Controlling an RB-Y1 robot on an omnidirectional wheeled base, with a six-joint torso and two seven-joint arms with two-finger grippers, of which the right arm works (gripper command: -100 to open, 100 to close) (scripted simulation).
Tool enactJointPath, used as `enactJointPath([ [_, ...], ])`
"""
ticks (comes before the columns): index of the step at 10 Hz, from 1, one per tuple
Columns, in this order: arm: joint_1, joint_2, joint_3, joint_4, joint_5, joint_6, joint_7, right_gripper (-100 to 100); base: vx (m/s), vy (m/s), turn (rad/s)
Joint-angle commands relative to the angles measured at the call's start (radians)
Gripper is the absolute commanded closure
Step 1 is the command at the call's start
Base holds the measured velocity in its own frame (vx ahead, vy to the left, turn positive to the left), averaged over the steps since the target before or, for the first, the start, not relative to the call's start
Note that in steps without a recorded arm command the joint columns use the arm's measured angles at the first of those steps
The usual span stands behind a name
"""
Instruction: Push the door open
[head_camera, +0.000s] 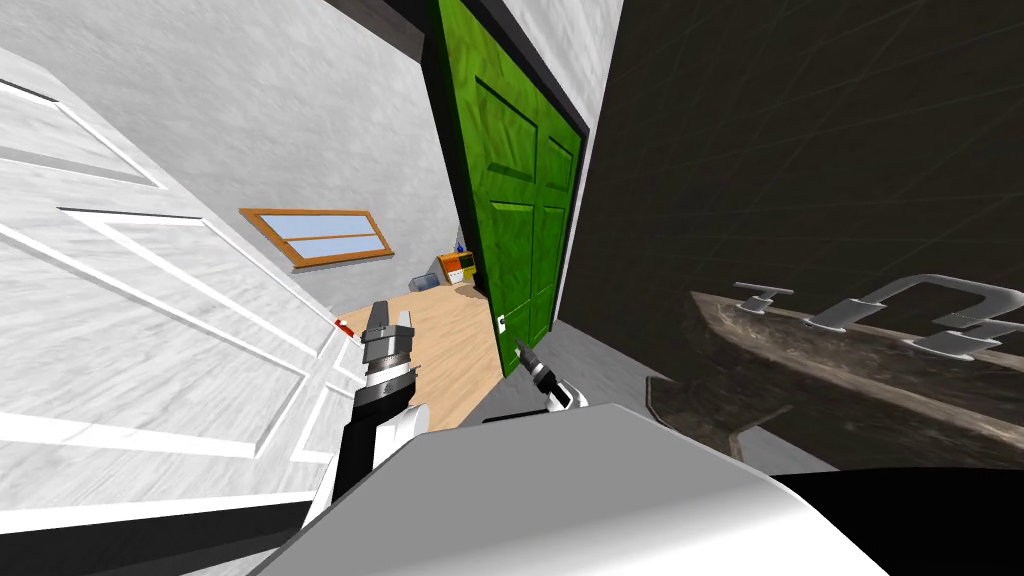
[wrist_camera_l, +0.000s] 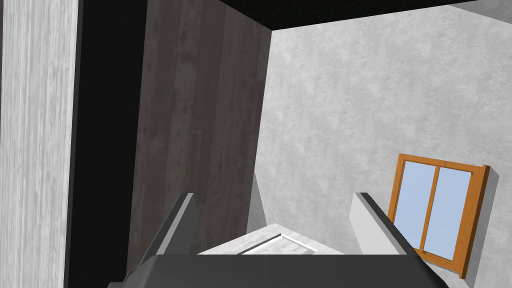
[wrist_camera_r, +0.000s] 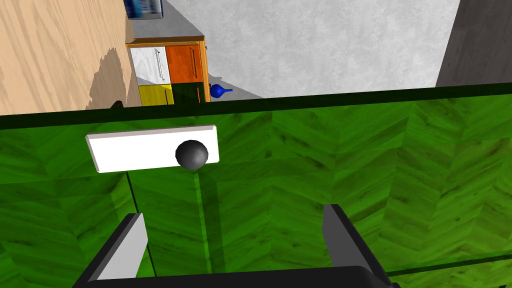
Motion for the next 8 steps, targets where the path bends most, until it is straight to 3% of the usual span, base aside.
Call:
enactJointPath([
  [1,-0.013,0.0,0.018,0.035,0.008,-0.004,-0.004,-100,0.145,-0.074,0.027],
  [3,-0.039,0.003,0.035,0.098,0.014,-0.02,-0.009,-100,0.171,-0.064,0.016],
  [8,-0.071,0.009,0.055,0.174,0.023,-0.039,-0.014,-100,0.111,-0.045,0.008],
])
